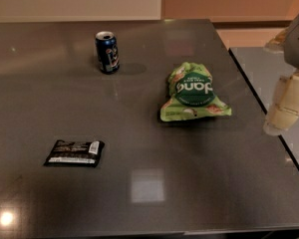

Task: Move green rice chip bag near rxbar chocolate

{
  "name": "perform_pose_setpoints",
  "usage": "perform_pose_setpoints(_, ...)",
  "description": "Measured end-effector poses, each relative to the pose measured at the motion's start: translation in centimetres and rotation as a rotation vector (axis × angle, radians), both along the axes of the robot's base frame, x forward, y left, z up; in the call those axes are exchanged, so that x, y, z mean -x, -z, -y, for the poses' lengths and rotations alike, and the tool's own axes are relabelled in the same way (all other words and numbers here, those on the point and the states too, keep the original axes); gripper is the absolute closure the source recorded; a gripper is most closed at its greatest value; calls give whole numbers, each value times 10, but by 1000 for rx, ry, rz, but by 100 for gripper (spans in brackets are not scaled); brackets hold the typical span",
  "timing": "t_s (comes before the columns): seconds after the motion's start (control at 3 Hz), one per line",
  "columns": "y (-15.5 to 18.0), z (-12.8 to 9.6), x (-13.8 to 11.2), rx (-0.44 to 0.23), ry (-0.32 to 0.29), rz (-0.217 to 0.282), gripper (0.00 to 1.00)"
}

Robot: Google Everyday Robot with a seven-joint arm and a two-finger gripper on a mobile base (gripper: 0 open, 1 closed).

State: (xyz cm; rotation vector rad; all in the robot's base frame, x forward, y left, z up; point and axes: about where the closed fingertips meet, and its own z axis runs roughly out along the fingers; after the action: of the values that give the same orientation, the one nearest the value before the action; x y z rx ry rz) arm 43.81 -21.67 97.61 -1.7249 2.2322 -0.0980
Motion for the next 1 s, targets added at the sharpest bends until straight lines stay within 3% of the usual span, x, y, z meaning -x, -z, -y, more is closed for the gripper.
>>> perform_pose_setpoints(0.67, 2, -6, -6, 15, 25, -8, 0)
perform_pose_setpoints(1.0, 19, -25, -31, 29, 89, -22, 0)
